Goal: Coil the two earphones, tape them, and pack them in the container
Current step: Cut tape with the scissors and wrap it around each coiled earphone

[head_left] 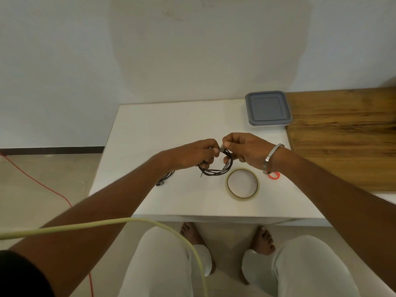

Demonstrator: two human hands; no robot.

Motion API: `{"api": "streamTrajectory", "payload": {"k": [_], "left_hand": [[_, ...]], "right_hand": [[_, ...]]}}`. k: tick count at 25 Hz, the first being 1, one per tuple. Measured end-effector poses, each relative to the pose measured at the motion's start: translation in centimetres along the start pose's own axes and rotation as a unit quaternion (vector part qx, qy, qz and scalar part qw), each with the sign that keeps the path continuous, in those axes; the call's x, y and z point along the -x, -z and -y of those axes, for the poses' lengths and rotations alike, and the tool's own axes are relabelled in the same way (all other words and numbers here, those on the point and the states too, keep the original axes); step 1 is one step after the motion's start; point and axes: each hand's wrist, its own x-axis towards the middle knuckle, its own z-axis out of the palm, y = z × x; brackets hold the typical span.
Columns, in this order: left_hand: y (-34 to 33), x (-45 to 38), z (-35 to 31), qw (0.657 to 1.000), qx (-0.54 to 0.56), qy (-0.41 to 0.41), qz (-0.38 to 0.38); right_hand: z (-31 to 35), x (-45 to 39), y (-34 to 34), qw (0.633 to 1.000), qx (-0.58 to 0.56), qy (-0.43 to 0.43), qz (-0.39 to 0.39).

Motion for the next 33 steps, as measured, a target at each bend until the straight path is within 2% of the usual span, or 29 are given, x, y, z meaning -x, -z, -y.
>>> {"api": "streamTrajectory", "payload": {"k": [16, 25, 28, 33], "left_hand": [[-0.1, -0.4, 0.7, 1.0, -0.006, -0.014, -0.008], [-0.3, -0.3, 1.1, 1.0, 0.013, -0.006, -0.016], [-0.4, -0.3, 1.3, 0.999, 0.027, 0.003, -0.024], [-0.4, -0.3, 1.5, 0.999, 0.041, 0.016, -0.032]], "right_hand": [[0.1, 0.2, -0.6, 0.999, 0.036, 0.022, -0.019], [-0.9, -0.1, -0.9, 0.989, 0.129, 0.038, -0.066], [-1.0, 0.1, -1.3, 0.981, 0.145, 0.07, -0.11], [-0.9, 0.1, -1.9, 0.953, 0.227, 0.144, -0.141]]}}
